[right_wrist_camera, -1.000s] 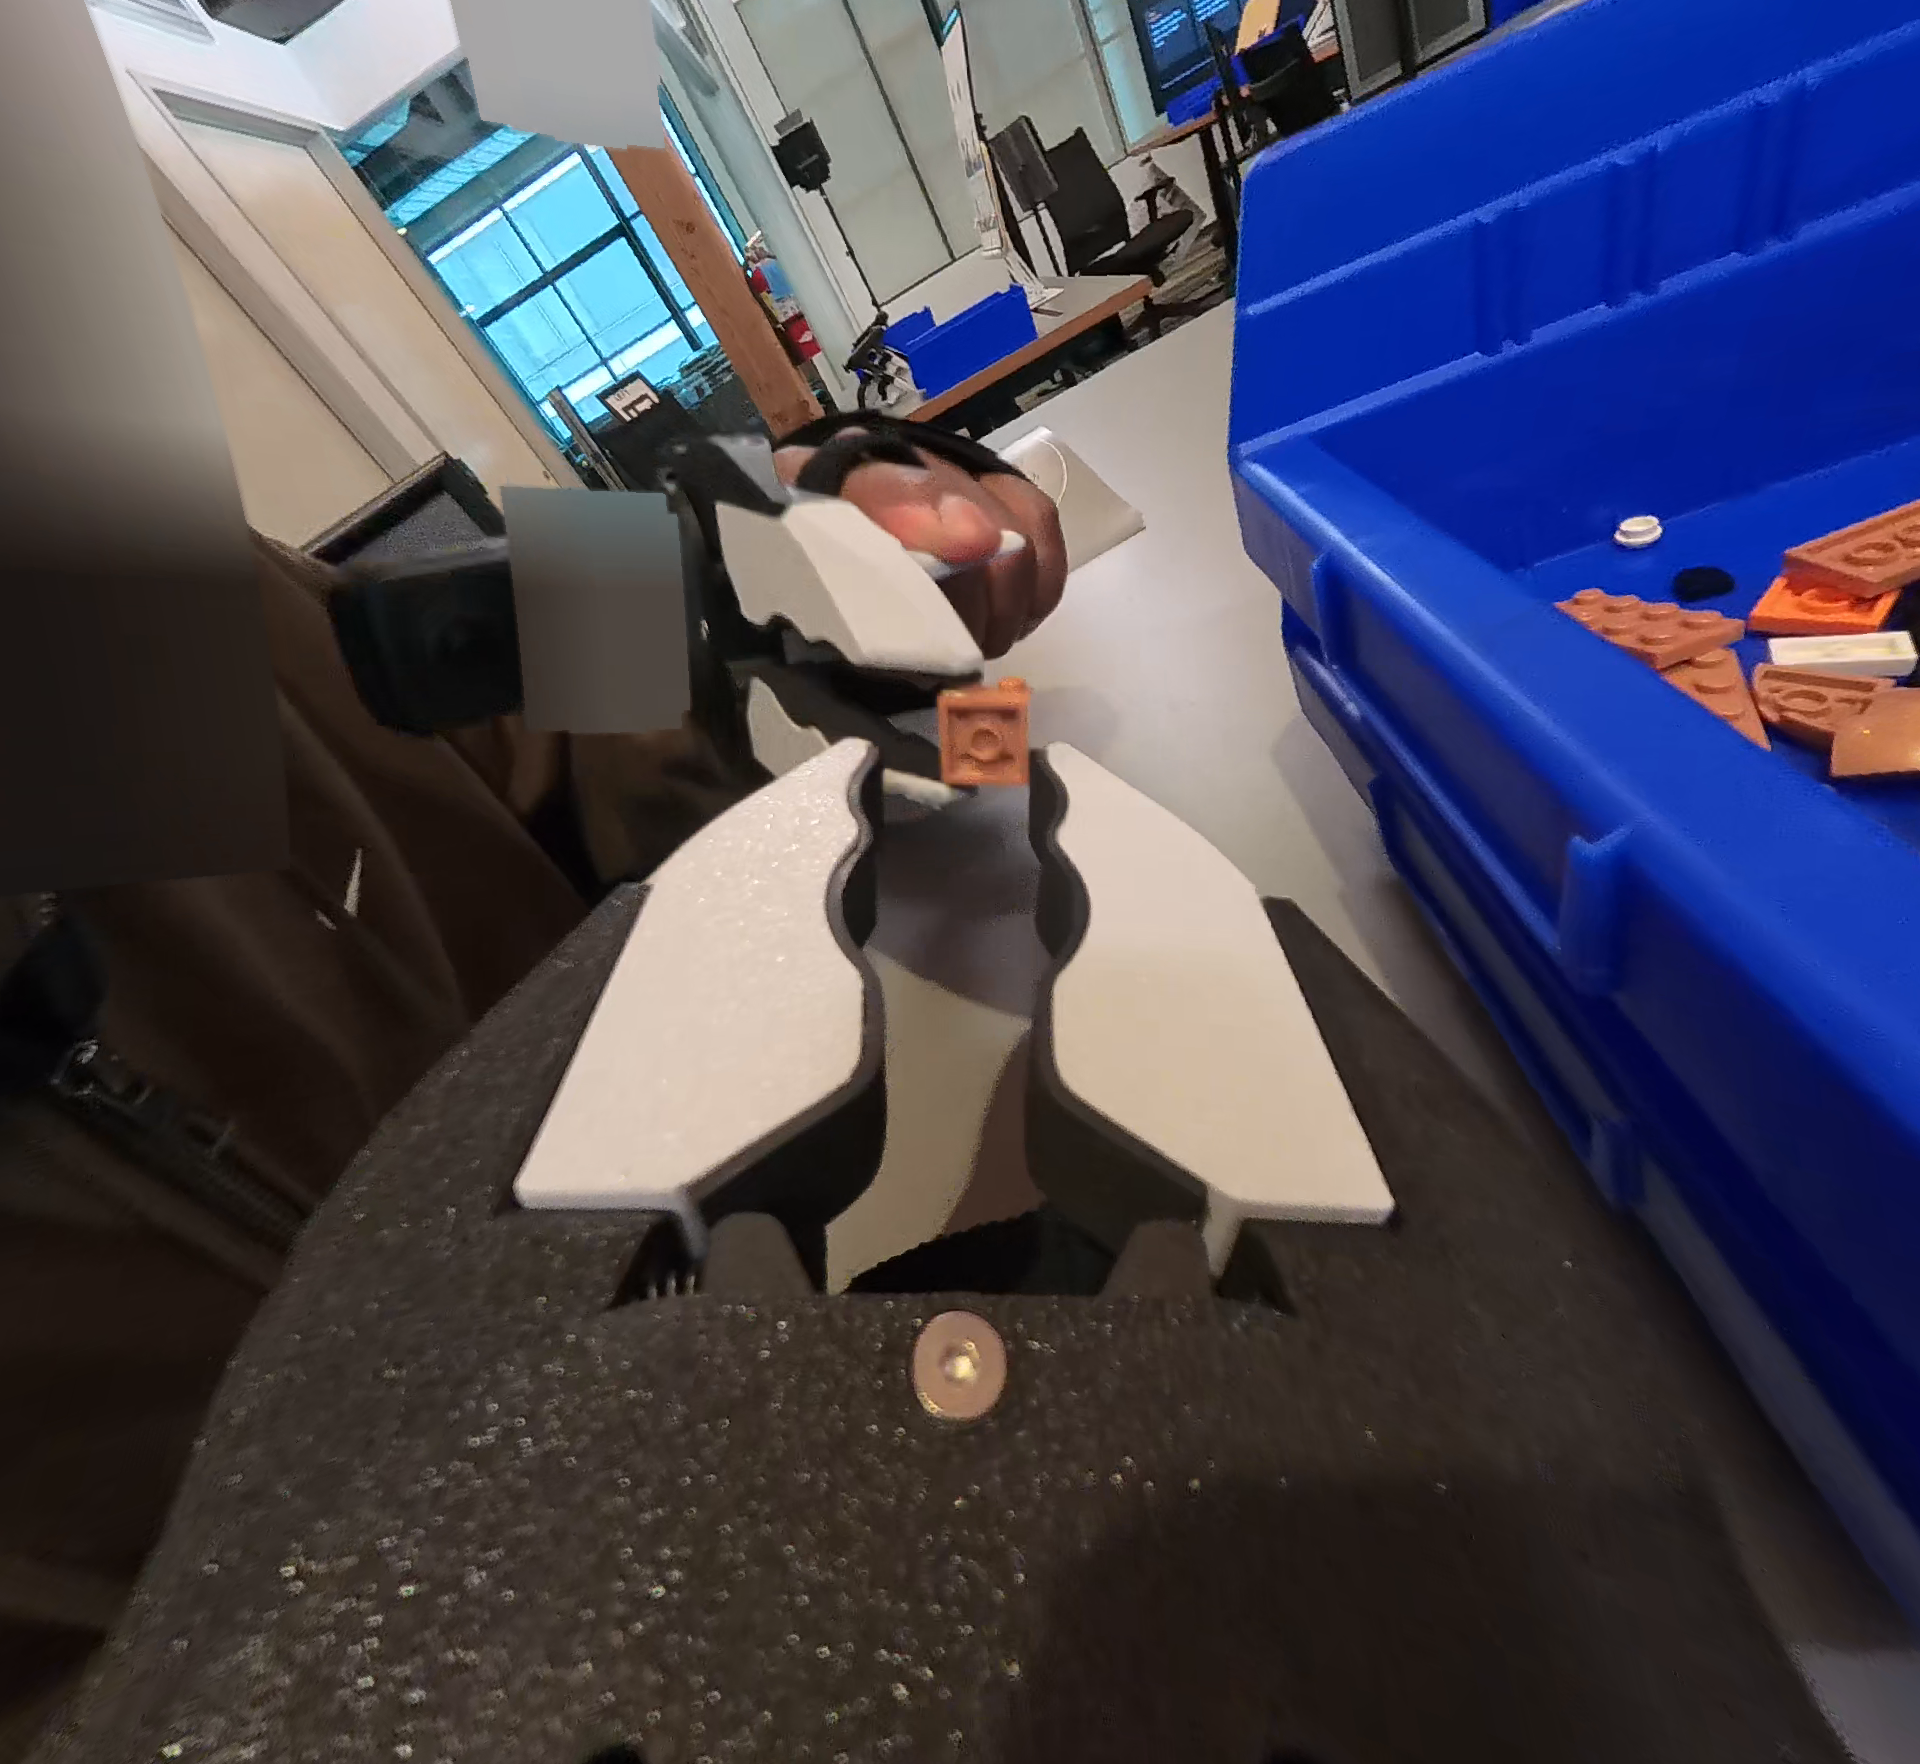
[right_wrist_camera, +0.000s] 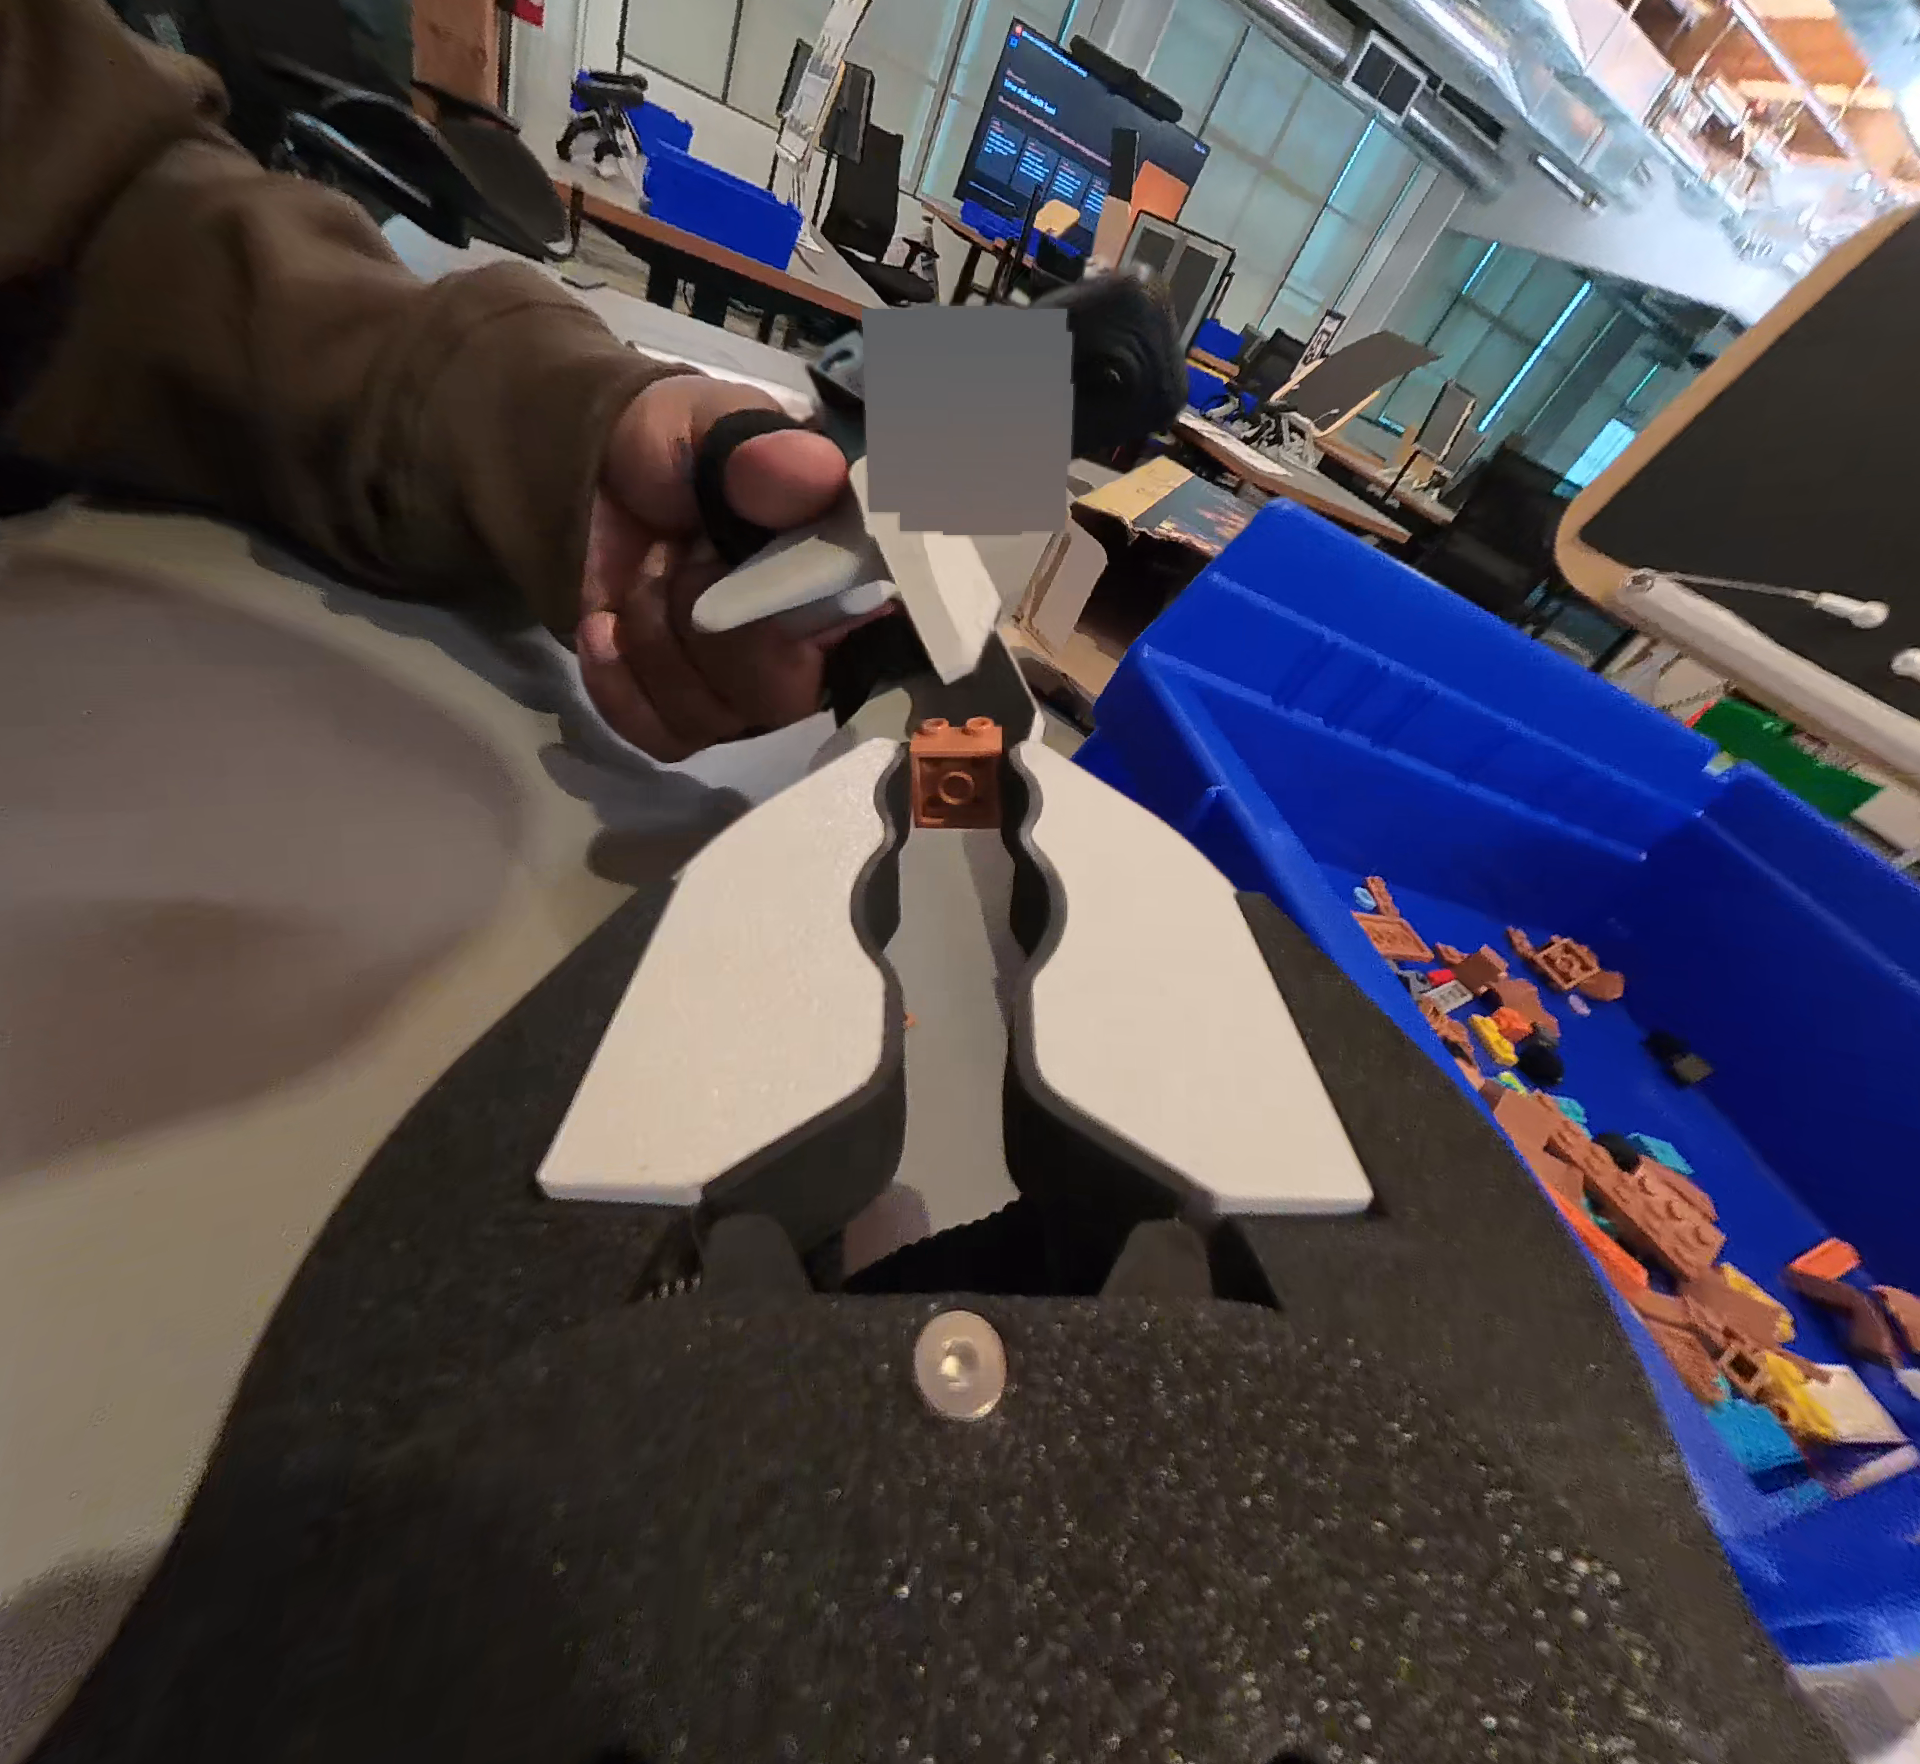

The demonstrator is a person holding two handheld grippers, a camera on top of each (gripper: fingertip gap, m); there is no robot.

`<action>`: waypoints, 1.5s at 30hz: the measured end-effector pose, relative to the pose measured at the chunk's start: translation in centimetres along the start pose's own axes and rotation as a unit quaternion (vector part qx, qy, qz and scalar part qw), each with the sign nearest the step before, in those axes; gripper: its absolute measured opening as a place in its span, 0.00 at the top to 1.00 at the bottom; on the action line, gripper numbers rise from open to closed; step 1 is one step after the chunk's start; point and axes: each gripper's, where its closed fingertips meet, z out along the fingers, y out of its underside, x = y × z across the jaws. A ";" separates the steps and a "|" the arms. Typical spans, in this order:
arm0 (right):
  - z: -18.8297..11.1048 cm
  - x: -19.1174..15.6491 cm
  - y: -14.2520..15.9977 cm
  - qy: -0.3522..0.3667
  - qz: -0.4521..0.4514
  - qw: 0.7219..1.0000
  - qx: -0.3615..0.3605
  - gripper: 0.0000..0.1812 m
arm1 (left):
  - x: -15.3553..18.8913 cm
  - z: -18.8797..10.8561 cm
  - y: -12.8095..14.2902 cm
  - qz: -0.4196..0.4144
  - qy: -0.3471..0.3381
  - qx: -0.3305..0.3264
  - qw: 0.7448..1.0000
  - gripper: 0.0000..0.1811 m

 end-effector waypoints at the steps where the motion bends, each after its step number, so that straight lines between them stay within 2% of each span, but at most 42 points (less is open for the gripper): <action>1: 0.0 -0.2 0.0 0.000 -0.013 1.000 -0.001 0.91 | 0.0 0.2 0.2 -0.010 0.004 -0.002 1.000 0.87; 7: 0.1 -0.6 0.1 0.011 -0.072 0.997 -0.011 0.91 | -0.3 0.2 0.6 -0.021 0.007 -0.008 1.000 0.91; 18: 0.0 -0.9 0.1 0.013 -0.112 0.994 -0.012 0.91 | -0.2 0.2 1.4 0.008 0.001 -0.039 0.999 0.92; 21: -0.1 -0.9 -0.1 0.014 -0.117 0.993 -0.007 0.91 | 0.2 0.1 1.4 0.005 0.018 -0.036 0.999 0.95; 26: -0.2 -0.8 0.0 0.010 -0.129 0.992 -0.007 0.91 | 0.0 0.2 1.4 0.029 0.004 -0.031 0.999 0.95; 31: -0.7 -1.0 -0.8 0.000 -0.154 0.988 0.014 0.91 | 0.9 0.4 1.3 0.029 0.029 -0.025 0.999 0.95; 39: -0.9 -1.2 -1.0 -0.031 -0.117 0.992 0.031 0.91 | 1.2 0.4 1.6 0.027 0.051 -0.029 0.998 0.95; 45: -1.0 -1.5 -1.1 -0.066 -0.049 0.995 0.049 0.91 | 1.4 0.3 1.8 0.043 0.056 -0.040 0.997 0.96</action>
